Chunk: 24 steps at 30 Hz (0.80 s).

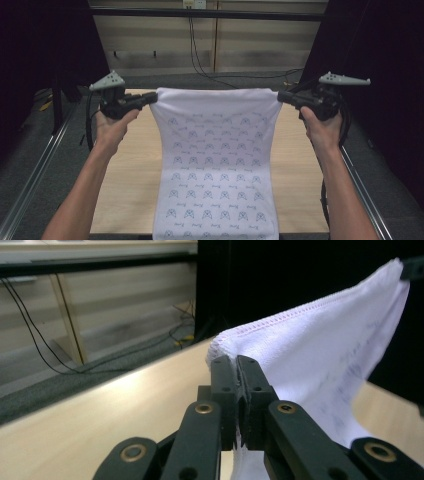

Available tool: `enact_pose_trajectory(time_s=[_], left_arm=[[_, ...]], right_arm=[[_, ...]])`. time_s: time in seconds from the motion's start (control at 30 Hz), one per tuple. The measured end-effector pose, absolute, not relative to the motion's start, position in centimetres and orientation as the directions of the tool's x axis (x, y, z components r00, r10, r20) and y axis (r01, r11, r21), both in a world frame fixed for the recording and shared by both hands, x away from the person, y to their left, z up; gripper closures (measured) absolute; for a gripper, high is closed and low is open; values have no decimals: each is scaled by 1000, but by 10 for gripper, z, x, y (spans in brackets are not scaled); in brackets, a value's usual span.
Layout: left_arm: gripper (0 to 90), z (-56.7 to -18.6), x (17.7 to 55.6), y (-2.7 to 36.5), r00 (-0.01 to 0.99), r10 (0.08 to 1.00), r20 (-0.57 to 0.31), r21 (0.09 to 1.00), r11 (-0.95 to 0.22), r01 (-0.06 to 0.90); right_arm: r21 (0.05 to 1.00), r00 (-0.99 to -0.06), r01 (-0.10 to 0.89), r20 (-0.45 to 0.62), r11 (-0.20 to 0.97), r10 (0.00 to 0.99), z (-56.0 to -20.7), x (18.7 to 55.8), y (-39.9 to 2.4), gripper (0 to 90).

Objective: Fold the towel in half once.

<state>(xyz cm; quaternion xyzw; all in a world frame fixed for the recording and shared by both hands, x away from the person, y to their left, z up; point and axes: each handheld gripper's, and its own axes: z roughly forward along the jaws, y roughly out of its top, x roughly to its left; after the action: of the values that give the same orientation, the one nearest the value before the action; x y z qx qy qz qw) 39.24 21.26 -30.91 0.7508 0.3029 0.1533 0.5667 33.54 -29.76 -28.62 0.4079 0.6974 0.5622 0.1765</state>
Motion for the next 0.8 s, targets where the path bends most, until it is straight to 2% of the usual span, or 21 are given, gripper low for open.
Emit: enact_pose_trajectory(time_s=[0.03,0.07,0.1,0.17,0.23,0.27,0.33,0.4,0.5,0.53,0.57,0.67,0.7,0.77,0.8], left_arm=[[874,-319,373,213,781,618,-83,942,-206,263],[874,-319,373,213,781,618,-83,942,-206,263],[874,-330,350,216,792,608,-51,949,-218,228],[874,-336,340,219,798,600,-54,948,-220,230],[874,-356,312,223,809,580,-91,941,-216,260],[874,-356,312,223,809,580,-91,941,-216,260],[874,-366,280,222,828,554,-87,942,-224,248],[875,-370,267,222,830,551,-88,940,-229,252],[875,-389,244,220,831,543,-116,914,-270,304],[874,-410,237,216,834,534,-140,881,-317,352],[874,-410,237,216,834,534,-140,881,-317,352],[874,-446,238,209,821,544,-172,811,-396,432],[874,-453,238,206,816,565,-120,789,-445,424],[873,-468,246,201,816,560,-143,719,-508,474],[873,-468,246,201,816,560,-143,719,-508,474]], right_arm=[[927,-614,373,209,46,761,-290,326,-297,887],[924,-622,378,204,62,756,-294,317,-296,887],[922,-626,381,201,70,754,-299,306,-296,887],[918,-632,392,221,60,742,-311,286,-297,887],[914,-636,402,241,48,733,-324,265,-300,887],[914,-636,402,241,48,733,-324,265,-300,887],[898,-629,436,260,55,733,-346,236,-300,887],[893,-622,446,261,59,738,-353,227,-300,887],[869,-615,488,275,83,739,-374,203,-298,887],[827,-608,547,287,128,740,-393,193,-293,886],[810,-605,565,276,158,747,-401,191,-290,887],[754,-591,619,263,220,762,-420,189,-283,887],[729,-583,640,253,244,772,-428,189,-280,886],[654,-560,705,275,275,781,-451,194,-274,886],[654,-560,705,275,275,781,-451,194,-274,886]])
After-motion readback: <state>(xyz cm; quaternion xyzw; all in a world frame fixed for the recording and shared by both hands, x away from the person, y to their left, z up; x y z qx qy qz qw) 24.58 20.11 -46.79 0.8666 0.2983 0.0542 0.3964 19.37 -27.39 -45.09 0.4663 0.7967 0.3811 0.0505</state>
